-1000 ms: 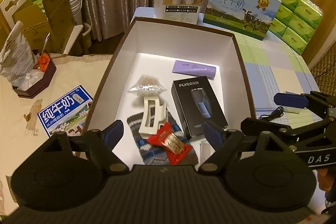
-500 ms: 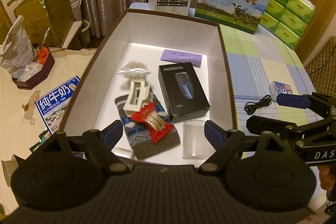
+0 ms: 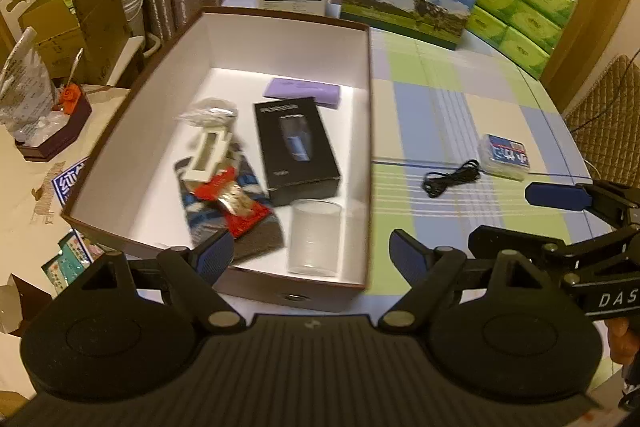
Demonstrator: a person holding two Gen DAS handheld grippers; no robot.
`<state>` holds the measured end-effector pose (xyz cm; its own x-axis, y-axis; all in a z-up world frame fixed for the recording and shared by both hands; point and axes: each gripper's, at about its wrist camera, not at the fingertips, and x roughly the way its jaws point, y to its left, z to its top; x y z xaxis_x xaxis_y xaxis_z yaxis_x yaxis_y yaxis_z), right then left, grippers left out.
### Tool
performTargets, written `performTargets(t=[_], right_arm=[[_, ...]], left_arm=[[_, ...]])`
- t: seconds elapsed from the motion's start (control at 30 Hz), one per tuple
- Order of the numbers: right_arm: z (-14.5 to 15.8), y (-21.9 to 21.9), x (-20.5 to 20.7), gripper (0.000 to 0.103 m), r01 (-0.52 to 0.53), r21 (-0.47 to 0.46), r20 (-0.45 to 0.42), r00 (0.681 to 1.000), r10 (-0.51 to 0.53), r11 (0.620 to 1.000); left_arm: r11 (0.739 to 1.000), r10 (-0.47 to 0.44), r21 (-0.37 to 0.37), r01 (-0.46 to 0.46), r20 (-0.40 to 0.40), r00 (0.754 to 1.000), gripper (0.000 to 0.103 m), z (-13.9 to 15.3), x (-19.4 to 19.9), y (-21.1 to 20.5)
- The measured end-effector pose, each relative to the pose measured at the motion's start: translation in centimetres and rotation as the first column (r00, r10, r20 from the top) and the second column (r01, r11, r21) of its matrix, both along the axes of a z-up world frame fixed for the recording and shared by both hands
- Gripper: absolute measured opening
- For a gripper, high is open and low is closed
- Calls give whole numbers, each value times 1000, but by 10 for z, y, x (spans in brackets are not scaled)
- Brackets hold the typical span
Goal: Organize objects
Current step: 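Withdraw both grippers from the shoebox toward the cable and floss pack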
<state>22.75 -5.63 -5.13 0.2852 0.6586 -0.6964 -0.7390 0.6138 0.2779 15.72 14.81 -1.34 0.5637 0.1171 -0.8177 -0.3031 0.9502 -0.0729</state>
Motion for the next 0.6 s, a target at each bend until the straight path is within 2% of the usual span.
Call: performTargets(t=[0.6], right_arm=[[-20,-82,34,96,104,-46,-58,993,-107,993]], left_arm=[[998,-51,-38,50,-47,998,82,-24,30,-81]])
